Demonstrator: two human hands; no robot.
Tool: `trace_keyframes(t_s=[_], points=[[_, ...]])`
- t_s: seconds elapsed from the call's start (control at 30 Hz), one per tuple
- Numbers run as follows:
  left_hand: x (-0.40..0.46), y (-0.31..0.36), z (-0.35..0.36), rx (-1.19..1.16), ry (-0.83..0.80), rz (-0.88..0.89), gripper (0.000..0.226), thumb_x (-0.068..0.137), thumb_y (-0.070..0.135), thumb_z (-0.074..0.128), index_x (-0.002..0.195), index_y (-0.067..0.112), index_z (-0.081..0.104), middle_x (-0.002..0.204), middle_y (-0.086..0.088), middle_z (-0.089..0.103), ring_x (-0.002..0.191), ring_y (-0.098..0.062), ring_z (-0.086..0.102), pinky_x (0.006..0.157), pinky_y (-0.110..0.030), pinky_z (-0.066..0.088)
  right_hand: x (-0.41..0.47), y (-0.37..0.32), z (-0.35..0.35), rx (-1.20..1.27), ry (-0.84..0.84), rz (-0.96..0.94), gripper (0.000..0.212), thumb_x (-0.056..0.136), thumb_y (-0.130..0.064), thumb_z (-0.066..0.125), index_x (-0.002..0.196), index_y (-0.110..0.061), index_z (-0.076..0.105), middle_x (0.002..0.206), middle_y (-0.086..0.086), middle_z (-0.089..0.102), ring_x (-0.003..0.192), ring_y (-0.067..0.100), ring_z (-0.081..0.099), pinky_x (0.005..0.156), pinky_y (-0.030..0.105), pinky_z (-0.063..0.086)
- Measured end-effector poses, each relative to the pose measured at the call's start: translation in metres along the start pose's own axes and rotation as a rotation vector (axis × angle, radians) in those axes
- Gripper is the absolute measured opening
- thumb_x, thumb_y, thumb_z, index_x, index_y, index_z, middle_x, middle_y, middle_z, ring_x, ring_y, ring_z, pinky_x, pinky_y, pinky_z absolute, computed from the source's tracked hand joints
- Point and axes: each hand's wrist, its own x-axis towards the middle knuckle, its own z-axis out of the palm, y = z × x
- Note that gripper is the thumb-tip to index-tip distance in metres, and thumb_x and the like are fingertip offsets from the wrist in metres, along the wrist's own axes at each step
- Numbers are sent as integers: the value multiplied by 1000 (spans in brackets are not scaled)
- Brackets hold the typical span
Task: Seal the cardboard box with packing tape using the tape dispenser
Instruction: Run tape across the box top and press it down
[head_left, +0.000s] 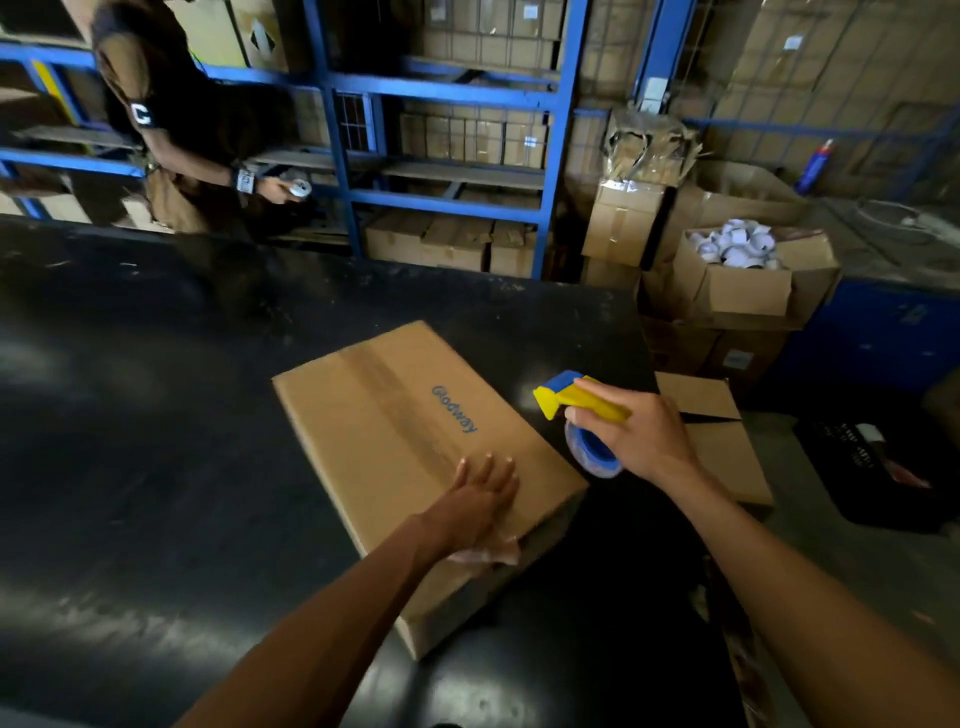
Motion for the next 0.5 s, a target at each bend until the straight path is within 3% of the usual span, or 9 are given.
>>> trace_keyframes(t_s=[0.13,0.4,0.5], points=[[-48,-27,-8,-36,-116,145,109,80,52,73,159,18,6,167,1,-6,153,-24,-9,115,-65,-3,-16,-31,22,128,9,3,52,66,-68,69,116,-52,64,111,-12,72,100,8,64,86,30,52],[-87,-33,-5,77,-198,254,102,85,50,69,159,23,4,167,7,-6,152,-28,-13,113,-70,-4,-62,-60,59,211,-42,32,52,61,-73,69,111,-58,63,106,-17,73,95,-2,65,83,29,55],[-93,-34,-5,55,-194,263,102,85,48,69,159,22,4,167,6,-5,152,-29,-13,113,-67,-7,-77,-64,62,234,-45,55,56,61,-72,70,114,-52,65,105,-18,73,93,-3,65,80,25,54]])
